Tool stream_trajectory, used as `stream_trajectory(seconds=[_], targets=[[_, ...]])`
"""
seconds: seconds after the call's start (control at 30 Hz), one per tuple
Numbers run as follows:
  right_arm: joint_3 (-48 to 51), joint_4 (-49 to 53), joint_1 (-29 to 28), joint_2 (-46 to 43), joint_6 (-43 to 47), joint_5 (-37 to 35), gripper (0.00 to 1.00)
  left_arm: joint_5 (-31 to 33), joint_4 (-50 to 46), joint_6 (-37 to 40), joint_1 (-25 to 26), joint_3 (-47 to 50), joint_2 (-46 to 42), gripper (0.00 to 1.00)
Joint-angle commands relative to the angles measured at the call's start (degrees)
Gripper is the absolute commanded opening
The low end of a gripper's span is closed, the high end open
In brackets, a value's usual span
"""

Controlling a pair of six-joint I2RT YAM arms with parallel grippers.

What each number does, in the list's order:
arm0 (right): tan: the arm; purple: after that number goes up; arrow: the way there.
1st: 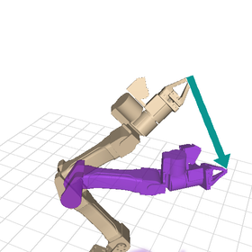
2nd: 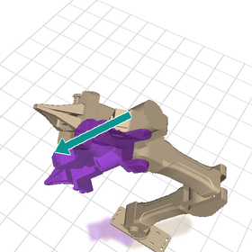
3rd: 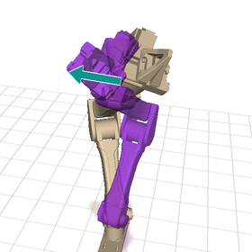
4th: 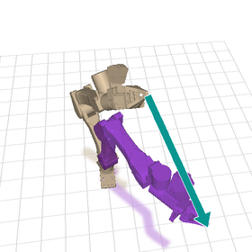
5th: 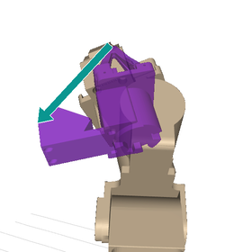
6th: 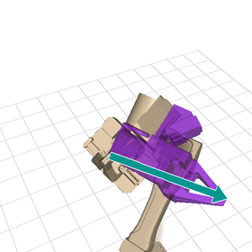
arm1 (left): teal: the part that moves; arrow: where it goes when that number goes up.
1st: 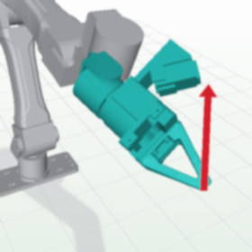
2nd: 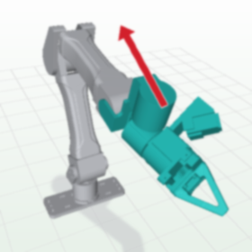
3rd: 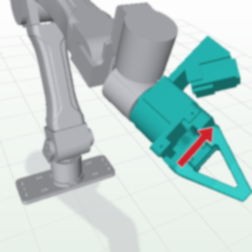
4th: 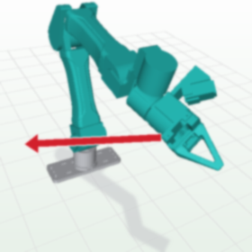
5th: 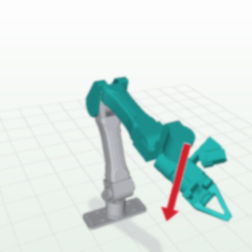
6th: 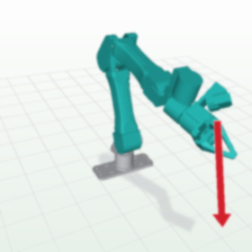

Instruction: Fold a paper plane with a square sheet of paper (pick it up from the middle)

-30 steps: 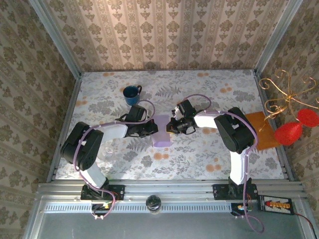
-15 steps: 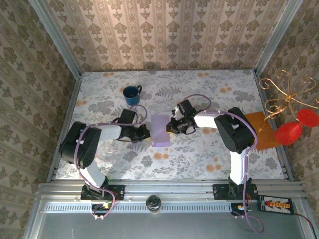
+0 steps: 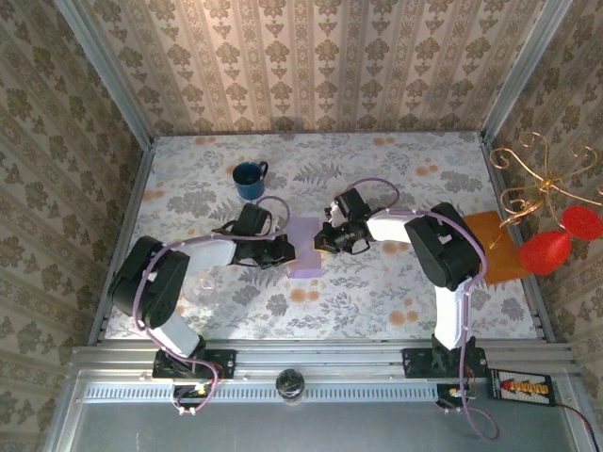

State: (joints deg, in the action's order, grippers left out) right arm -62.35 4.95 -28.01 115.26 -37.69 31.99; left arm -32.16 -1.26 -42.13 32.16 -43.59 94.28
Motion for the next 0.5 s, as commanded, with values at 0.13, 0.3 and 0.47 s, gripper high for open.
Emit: stream_trajectory(seconds=[0.13,0.3,0.47], targets=[[7.2,19.4,-0.6,12.7,1.2,-20.5,0.00,1.6,-3.4,-1.8,-0.1,3.0,1.6,0.00],[7.1,19.7,-0.6,12.5,1.7,-20.9,0.00,1.9,-5.9,-2.5,-4.7,9.3,-3.3,0.00],[7.1,19.8,-0.6,12.6,1.7,-21.0,0.00,3.1,-9.8,-1.9,-5.8,10.4,-10.7,0.00]])
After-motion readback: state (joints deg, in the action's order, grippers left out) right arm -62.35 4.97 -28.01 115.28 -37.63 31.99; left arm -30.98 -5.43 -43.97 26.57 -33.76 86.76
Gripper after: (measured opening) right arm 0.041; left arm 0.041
